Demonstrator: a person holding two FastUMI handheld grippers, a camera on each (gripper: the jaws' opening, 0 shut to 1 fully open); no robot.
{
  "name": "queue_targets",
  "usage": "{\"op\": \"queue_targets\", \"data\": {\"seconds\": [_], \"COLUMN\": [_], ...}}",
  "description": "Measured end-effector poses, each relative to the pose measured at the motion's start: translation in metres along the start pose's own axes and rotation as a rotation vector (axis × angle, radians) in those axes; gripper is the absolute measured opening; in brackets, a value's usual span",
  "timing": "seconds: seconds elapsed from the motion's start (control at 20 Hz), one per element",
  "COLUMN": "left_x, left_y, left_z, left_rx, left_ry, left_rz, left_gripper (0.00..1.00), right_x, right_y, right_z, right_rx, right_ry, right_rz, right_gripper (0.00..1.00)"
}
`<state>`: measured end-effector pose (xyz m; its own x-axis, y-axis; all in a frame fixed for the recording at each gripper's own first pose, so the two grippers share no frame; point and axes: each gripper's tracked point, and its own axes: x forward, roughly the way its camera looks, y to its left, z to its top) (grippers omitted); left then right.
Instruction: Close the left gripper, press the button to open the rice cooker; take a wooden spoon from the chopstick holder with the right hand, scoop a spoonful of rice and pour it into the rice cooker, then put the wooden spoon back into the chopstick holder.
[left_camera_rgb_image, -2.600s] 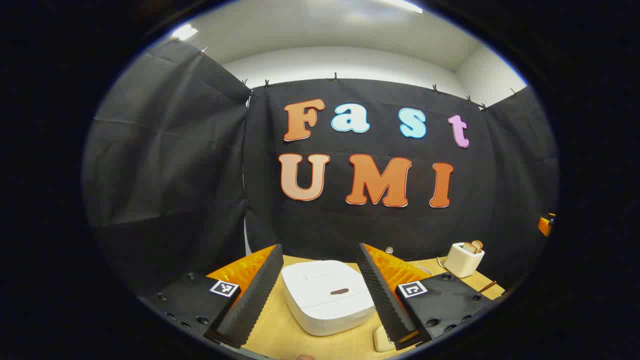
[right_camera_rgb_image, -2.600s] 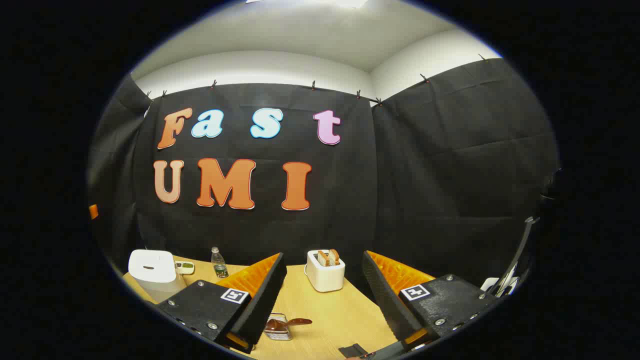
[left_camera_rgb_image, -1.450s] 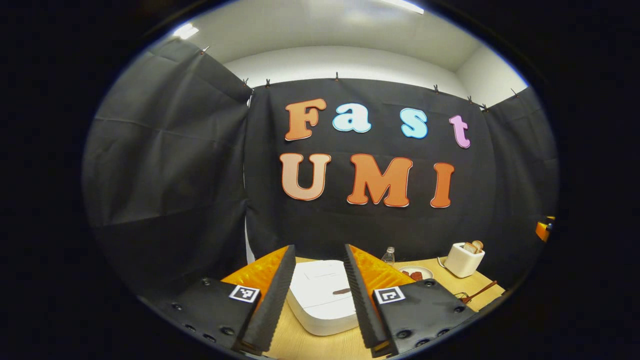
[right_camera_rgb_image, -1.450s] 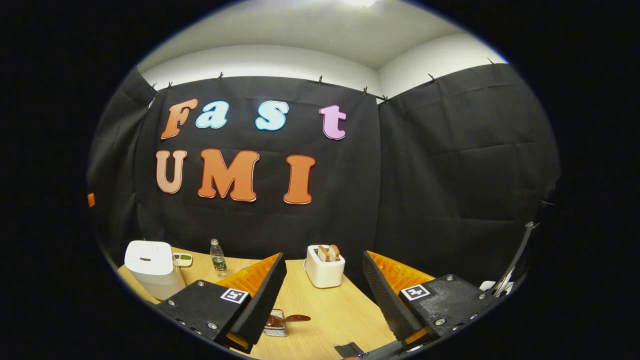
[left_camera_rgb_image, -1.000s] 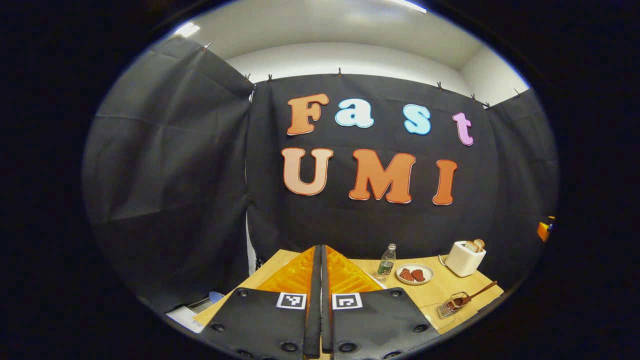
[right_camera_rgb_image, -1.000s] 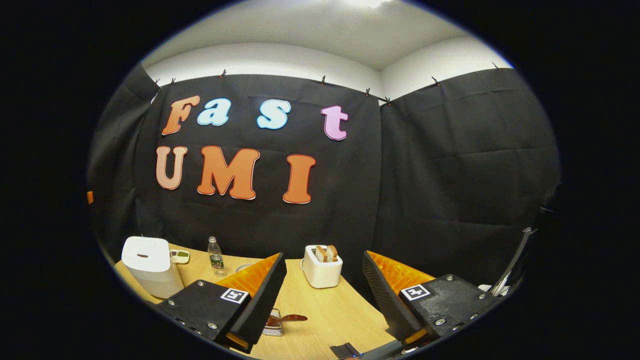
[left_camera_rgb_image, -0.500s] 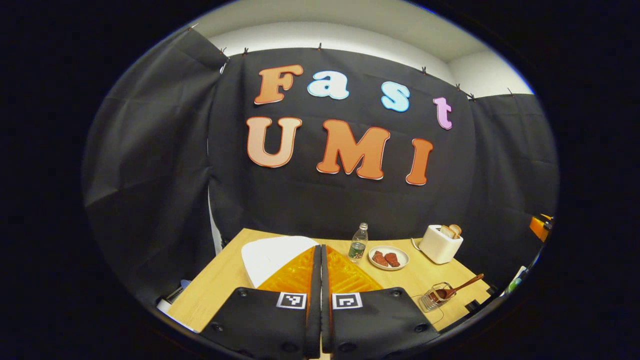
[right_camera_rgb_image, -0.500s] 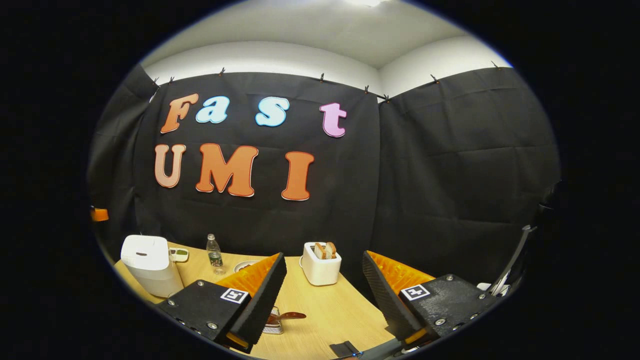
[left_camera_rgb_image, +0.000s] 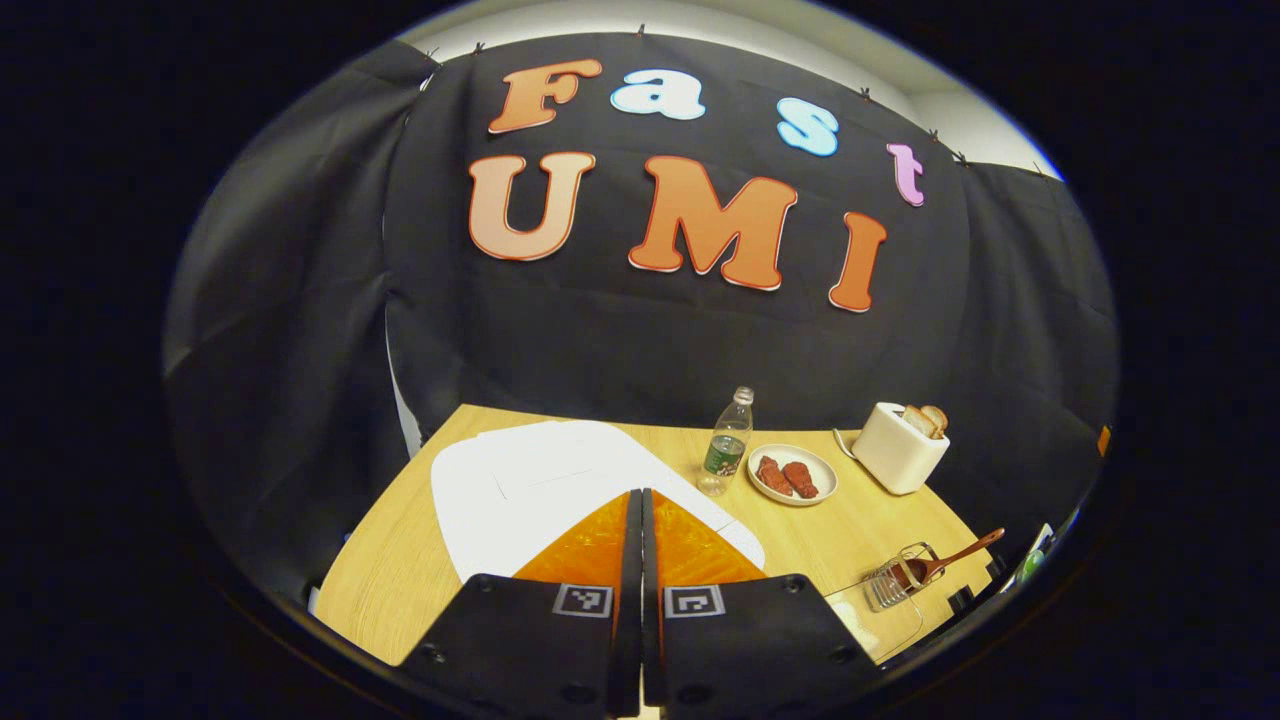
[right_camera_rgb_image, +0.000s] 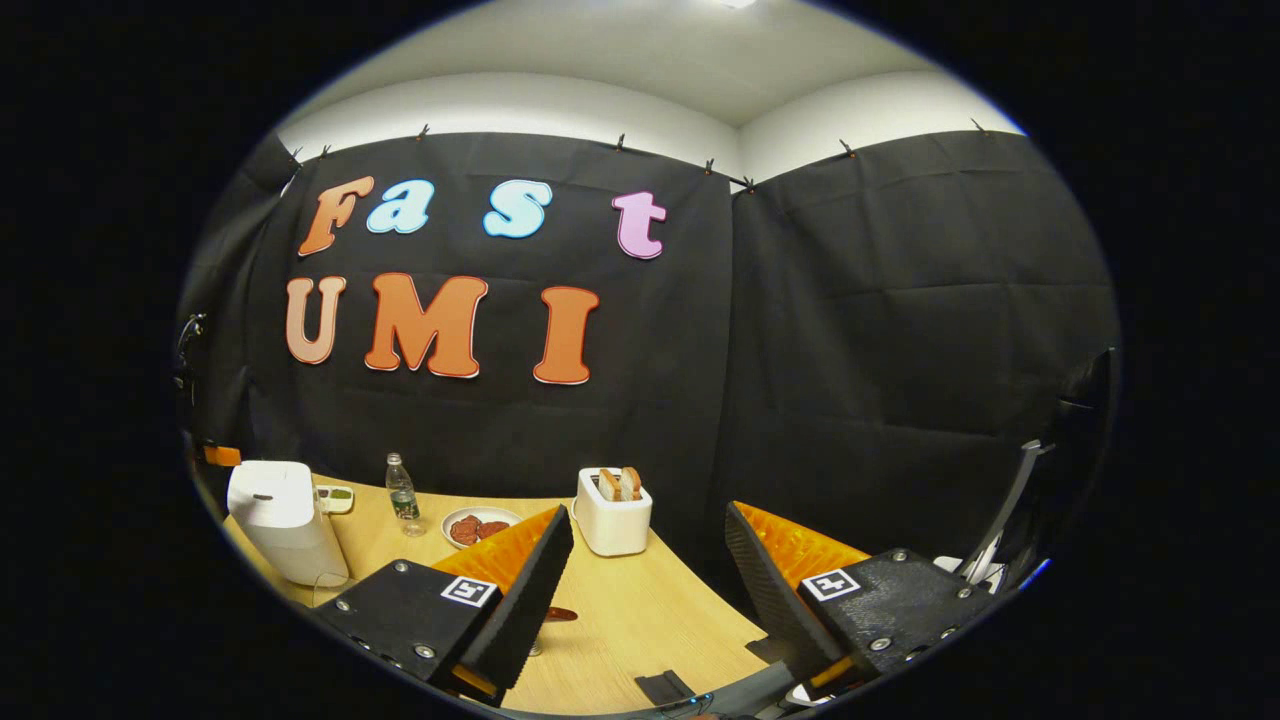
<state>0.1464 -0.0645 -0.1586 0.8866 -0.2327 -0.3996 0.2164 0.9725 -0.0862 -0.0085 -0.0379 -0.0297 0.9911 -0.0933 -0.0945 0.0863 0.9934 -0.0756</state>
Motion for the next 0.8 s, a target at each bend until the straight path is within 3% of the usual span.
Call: {"op": "queue_targets", "data": {"seconds": [0.35,0.4,0.45,0.5,0.55,0.8], "left_x": [0.036,0.038,0.040,0.042,0.045,0.044], "left_y": [0.012,0.012,0.014,0.014,0.015,0.017], "left_z": [-0.028,-0.030,-0.033,-0.040,-0.045,-0.056], "left_rx": [-0.003,-0.004,-0.003,-0.003,-0.006,-0.010], "left_ry": [0.089,0.097,0.106,0.119,0.132,0.168], "left_rz": [0.011,0.009,0.010,0.012,0.011,0.042], "left_gripper": [0.04,0.04,0.04,0.04,0.04,0.04], "right_x": [0.000,0.000,0.001,0.001,0.002,0.002], "right_y": [-0.015,-0.015,-0.014,-0.013,-0.012,-0.005], "right_z": [-0.008,-0.009,-0.011,-0.012,-0.014,-0.020], "right_rx": [-0.012,-0.008,-0.006,-0.004,-0.005,-0.005], "right_ry": [0.026,0.028,0.031,0.036,0.040,0.052], "right_rz": [-0.043,-0.046,-0.045,-0.045,-0.043,-0.038], "right_gripper": [0.95,1.00,0.95,1.00,0.95,0.95]}}
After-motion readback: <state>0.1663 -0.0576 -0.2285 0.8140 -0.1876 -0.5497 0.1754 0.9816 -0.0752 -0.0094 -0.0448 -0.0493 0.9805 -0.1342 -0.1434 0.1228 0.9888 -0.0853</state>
